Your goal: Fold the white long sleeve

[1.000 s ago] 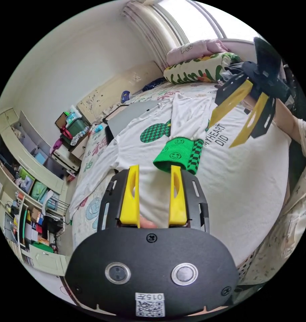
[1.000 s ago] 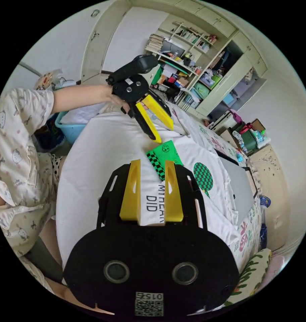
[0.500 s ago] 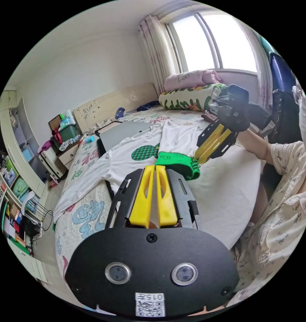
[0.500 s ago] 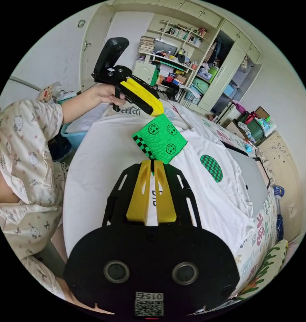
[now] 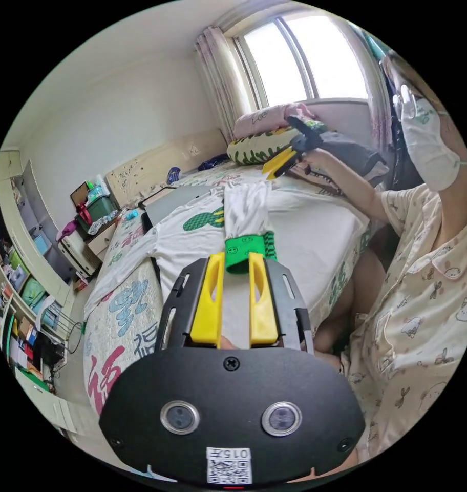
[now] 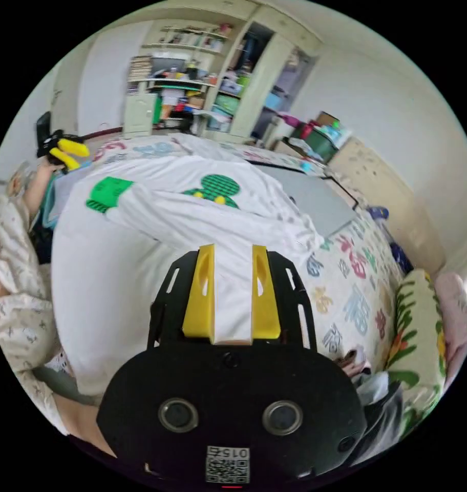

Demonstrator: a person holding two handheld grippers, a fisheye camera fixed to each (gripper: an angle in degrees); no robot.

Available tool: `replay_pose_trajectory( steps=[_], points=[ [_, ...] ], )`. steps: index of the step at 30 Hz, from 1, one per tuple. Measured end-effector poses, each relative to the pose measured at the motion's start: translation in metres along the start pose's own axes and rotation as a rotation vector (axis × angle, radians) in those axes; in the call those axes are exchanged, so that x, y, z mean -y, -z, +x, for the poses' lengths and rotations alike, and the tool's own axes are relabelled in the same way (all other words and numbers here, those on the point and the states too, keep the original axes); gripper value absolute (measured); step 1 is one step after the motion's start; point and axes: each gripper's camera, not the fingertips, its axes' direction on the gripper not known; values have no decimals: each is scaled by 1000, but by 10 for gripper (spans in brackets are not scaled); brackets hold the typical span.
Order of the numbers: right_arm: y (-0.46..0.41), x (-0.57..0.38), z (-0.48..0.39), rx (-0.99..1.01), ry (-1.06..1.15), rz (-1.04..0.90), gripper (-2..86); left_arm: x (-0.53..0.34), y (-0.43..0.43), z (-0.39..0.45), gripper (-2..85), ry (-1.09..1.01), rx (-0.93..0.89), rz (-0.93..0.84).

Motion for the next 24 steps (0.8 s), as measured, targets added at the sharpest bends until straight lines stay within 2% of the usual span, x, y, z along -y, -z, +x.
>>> replay_pose_trajectory(
  steps=[3,5,7,11,13,17,21,22,24],
  points=[
    [-42,-16,13,-22,-67,-129,132,33,-44,22,111,-31,-119,-14],
    [-52,-4,-1,-106,-34,-169,127,51,-96,44,124,-77,-105,-97],
    [-56,-4,-9,-171,-26,-143,116,56,-129,52,114,-84,-98,-143],
    [-76,-1,-8,-261,-60,-222,59,59,-182,61,53,-74,-78,-249],
    [-81,-1,-7,-255,-64,-238,39,59,-188,69,23,-98,-87,-241],
    [-73,-9,5,-215,-132,-221,22,63,-179,88,2,-145,-243,-165],
    [-57,-17,9,-233,-153,-289,48,59,-206,94,0,-141,-265,-223],
    [-38,-19,9,-254,-167,-267,61,57,-204,88,2,-126,-293,-199],
    [6,-20,0,-181,-144,-74,73,57,-188,70,5,-75,-257,-115]
  ],
)
